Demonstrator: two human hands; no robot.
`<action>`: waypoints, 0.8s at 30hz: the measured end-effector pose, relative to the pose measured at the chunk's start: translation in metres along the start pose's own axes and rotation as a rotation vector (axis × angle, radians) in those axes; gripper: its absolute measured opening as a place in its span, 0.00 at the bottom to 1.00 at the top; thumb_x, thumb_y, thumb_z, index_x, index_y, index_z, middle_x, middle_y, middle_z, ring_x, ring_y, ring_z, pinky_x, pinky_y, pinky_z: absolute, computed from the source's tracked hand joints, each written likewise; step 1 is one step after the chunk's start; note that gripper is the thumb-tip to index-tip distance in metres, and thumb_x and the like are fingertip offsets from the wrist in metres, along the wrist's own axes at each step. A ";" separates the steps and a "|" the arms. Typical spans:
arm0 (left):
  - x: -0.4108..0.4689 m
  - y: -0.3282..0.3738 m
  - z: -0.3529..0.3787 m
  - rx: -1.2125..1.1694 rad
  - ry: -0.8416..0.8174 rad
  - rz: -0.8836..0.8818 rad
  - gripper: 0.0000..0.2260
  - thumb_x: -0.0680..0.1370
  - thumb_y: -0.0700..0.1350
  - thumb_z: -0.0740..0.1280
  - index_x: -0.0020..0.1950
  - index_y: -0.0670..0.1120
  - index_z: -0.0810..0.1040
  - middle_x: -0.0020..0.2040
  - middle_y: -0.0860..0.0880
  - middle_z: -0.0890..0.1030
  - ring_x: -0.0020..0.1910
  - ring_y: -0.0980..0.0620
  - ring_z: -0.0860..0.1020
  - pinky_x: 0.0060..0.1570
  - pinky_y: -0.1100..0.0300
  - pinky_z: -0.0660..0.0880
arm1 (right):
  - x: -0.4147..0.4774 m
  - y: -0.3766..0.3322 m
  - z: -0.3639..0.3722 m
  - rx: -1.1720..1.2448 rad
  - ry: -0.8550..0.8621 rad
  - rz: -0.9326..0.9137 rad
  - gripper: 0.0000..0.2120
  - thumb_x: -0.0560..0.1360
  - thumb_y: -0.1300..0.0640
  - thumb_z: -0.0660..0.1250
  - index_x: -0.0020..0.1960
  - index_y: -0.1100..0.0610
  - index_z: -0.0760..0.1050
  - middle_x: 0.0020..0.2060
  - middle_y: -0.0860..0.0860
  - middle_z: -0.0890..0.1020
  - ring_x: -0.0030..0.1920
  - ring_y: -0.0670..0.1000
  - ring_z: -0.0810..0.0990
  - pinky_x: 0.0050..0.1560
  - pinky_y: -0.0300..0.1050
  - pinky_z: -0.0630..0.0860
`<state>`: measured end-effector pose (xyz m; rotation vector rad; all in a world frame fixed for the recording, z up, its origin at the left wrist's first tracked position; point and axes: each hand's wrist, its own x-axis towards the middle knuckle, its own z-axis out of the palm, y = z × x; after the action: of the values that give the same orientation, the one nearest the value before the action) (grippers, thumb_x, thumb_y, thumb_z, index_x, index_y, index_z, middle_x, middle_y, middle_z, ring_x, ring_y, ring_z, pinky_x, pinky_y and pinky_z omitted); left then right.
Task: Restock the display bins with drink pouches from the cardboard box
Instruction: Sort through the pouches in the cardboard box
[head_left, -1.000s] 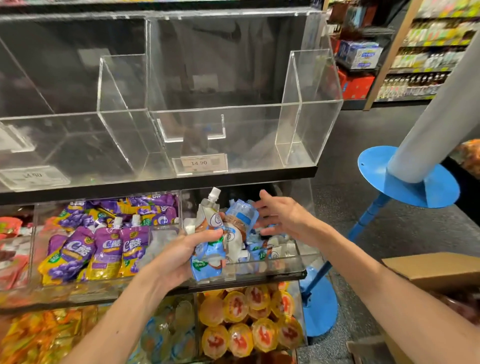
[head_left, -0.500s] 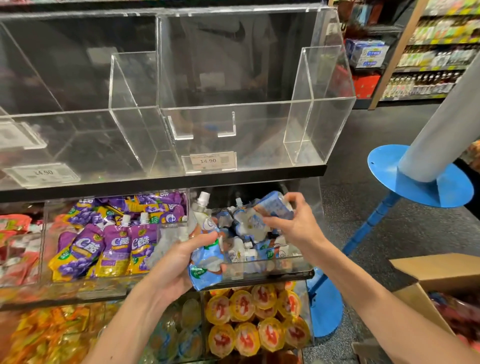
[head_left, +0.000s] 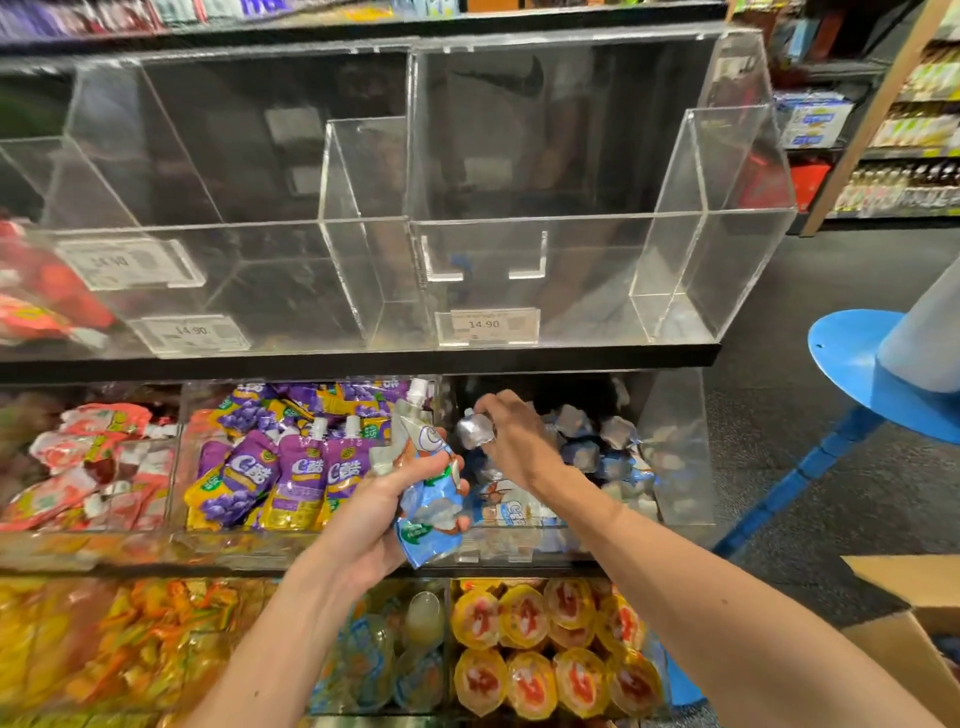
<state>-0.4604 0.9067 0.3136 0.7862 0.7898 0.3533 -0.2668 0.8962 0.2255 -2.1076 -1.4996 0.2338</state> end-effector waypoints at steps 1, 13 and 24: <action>-0.001 0.000 -0.002 0.008 0.000 -0.004 0.05 0.68 0.43 0.73 0.38 0.44 0.87 0.45 0.43 0.83 0.40 0.45 0.79 0.44 0.48 0.77 | 0.004 -0.001 0.001 -0.014 -0.064 0.023 0.20 0.73 0.66 0.69 0.64 0.58 0.74 0.59 0.57 0.77 0.58 0.59 0.76 0.55 0.50 0.71; -0.002 -0.002 -0.011 0.038 0.002 -0.010 0.25 0.65 0.44 0.78 0.59 0.37 0.80 0.45 0.41 0.81 0.38 0.44 0.80 0.39 0.50 0.79 | 0.013 -0.015 0.002 0.044 -0.075 0.231 0.19 0.81 0.44 0.61 0.63 0.58 0.69 0.54 0.58 0.81 0.53 0.58 0.79 0.48 0.49 0.73; 0.005 -0.011 0.000 0.076 0.017 -0.064 0.41 0.54 0.47 0.86 0.63 0.39 0.76 0.47 0.41 0.84 0.41 0.42 0.82 0.40 0.49 0.80 | -0.017 -0.007 -0.028 0.214 -0.048 0.238 0.23 0.75 0.41 0.70 0.63 0.55 0.77 0.56 0.52 0.81 0.61 0.52 0.77 0.59 0.46 0.75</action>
<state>-0.4568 0.9020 0.3024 0.8282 0.8462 0.2738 -0.2664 0.8736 0.2503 -2.1147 -1.1886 0.5126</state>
